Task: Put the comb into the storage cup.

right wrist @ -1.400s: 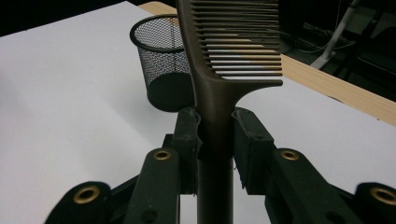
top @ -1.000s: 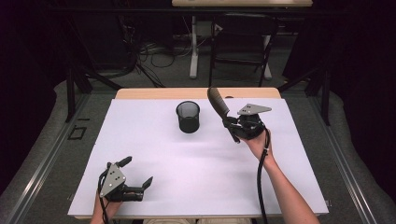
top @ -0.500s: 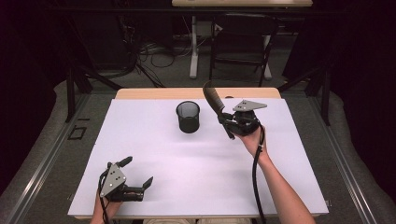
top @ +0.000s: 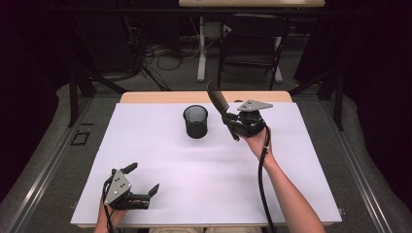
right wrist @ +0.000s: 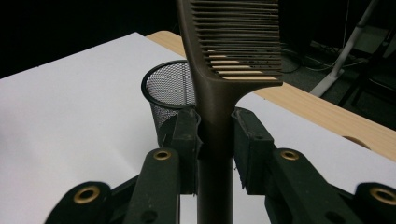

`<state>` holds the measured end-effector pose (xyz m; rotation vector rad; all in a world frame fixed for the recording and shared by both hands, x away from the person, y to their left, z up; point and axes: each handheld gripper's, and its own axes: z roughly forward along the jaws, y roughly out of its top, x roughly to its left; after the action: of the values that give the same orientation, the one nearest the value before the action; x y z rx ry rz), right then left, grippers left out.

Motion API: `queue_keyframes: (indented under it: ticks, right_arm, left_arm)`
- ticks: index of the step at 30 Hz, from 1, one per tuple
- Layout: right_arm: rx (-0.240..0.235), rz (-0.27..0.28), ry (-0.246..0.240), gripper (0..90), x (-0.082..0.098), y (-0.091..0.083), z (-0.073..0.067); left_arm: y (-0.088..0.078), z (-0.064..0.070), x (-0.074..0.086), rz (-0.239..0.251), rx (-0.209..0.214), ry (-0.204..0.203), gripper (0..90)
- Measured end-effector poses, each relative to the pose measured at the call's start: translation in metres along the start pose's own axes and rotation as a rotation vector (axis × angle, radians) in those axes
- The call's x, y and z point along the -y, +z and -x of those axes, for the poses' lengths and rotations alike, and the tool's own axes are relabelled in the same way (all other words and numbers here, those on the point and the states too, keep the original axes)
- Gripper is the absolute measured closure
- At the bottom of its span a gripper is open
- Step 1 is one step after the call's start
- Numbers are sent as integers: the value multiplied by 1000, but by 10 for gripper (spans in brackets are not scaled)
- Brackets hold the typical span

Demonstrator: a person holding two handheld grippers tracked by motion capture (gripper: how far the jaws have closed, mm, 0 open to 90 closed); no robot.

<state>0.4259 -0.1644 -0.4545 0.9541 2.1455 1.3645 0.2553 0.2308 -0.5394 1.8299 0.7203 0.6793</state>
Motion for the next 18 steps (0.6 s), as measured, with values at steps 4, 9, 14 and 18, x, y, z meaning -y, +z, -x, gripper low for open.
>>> queue_keyframes:
  ticks: [4, 9, 14, 18]
  right_arm:
    - [-5, 5, 7, 726, -3, 7, -1]
    - [-11, 9, -2, 726, -7, 15, -4]
    - [-16, 20, -10, 726, -11, 18, -5]
    - [-16, 23, -16, 726, -15, 18, -6]
  left_arm:
    - [0, 0, 0, 1, -2, -2, 3]
    - [-1, -1, 0, 1, -3, -1, 3]
    - [0, 0, 0, 2, -2, -3, 3]
    - [0, 0, 0, 0, -1, -3, 3]
